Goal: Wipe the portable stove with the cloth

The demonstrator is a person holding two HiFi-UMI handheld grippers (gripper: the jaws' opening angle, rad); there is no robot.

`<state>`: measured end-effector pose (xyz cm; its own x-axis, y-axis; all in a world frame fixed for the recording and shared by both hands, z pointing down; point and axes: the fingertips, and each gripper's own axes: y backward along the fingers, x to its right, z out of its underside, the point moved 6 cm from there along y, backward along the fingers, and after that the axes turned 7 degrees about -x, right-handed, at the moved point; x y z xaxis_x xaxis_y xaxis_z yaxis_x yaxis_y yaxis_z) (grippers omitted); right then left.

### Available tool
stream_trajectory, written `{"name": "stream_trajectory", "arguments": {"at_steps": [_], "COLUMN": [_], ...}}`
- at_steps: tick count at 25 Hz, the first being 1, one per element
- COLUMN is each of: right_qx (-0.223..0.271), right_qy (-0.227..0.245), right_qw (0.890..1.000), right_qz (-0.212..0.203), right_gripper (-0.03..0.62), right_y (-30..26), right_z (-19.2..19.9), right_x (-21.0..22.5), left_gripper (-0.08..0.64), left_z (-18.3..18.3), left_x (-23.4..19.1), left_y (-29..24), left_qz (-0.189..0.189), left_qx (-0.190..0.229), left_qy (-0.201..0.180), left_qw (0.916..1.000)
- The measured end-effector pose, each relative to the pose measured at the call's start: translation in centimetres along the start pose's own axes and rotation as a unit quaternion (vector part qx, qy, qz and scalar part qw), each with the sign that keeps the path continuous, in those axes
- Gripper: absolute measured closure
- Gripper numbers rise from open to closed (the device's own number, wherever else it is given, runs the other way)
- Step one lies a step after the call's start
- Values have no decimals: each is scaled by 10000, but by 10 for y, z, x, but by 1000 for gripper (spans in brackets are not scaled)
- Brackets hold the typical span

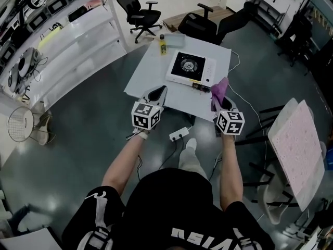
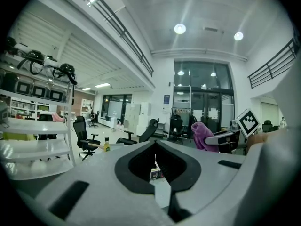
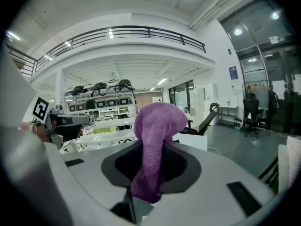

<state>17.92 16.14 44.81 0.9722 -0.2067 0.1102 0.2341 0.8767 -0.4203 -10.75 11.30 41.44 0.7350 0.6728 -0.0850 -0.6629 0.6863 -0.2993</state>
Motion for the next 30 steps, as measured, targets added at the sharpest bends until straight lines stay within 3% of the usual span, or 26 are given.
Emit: {"name": "stream_trajectory", "arguments": {"at_steps": [16, 30], "right_qx": [-58, -285], "right_qy": [4, 49], "right_qw": [9997, 9988], "right_qz": [-231, -398], "right_gripper": [489, 489], "right_y": [-100, -170], "right_z": [-76, -88], "right_x": [136, 213], "left_gripper": [554, 554], "left_z": [-64, -73], "left_x": [-4, 3], "left_y": [-158, -260], "left_qz": [-145, -118], "left_qx": [-109, -208], "left_qy": [-15, 66], "left_qw": [9998, 9997]}}
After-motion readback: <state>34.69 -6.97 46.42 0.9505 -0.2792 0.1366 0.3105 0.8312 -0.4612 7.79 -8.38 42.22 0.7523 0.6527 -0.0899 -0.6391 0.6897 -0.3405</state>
